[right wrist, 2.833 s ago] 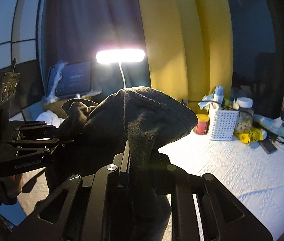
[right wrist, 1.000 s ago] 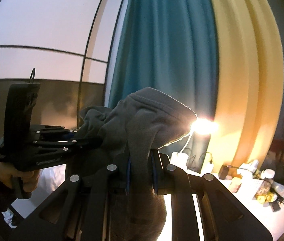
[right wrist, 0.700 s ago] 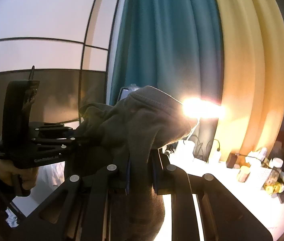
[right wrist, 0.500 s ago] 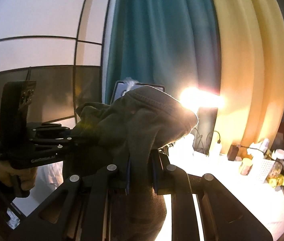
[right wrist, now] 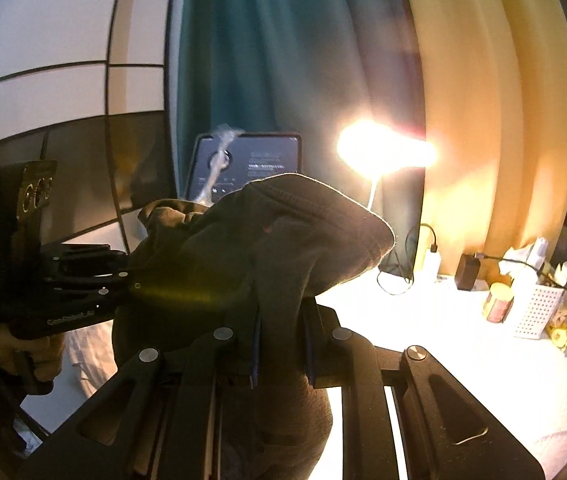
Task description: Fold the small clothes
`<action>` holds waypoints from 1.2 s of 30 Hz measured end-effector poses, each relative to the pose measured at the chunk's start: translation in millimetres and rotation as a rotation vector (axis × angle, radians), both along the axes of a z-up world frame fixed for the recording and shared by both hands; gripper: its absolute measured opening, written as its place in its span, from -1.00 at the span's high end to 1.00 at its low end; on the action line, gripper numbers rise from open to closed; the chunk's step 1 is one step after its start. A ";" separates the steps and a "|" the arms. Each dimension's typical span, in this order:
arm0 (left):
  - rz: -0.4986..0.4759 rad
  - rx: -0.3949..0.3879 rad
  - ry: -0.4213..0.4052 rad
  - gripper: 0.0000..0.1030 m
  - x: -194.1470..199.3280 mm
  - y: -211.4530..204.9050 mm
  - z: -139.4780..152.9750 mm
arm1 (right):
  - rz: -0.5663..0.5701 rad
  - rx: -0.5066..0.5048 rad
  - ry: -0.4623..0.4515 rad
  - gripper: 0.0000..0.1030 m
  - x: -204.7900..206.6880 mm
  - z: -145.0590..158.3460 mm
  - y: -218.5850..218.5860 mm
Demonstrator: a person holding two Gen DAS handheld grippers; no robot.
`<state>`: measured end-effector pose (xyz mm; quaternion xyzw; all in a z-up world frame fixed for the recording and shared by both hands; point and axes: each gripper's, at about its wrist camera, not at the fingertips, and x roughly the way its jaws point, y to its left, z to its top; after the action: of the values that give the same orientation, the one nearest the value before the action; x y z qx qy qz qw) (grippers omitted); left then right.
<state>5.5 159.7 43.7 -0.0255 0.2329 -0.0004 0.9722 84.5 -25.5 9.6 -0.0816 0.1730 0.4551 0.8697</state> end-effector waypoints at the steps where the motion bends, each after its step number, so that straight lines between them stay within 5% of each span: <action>1: 0.001 -0.001 0.007 0.74 3.5 0.7 -1.8 | -0.001 -0.004 0.011 0.66 6.1 -3.1 1.8; 36: 0.018 -0.067 0.325 0.74 120.8 43.7 -91.9 | -0.021 -0.122 0.312 0.66 144.7 -110.1 59.5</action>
<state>126.3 203.4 -48.2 -0.0598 0.3865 0.0046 0.9203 229.3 34.0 -100.5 -0.0607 0.3340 0.4417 0.8304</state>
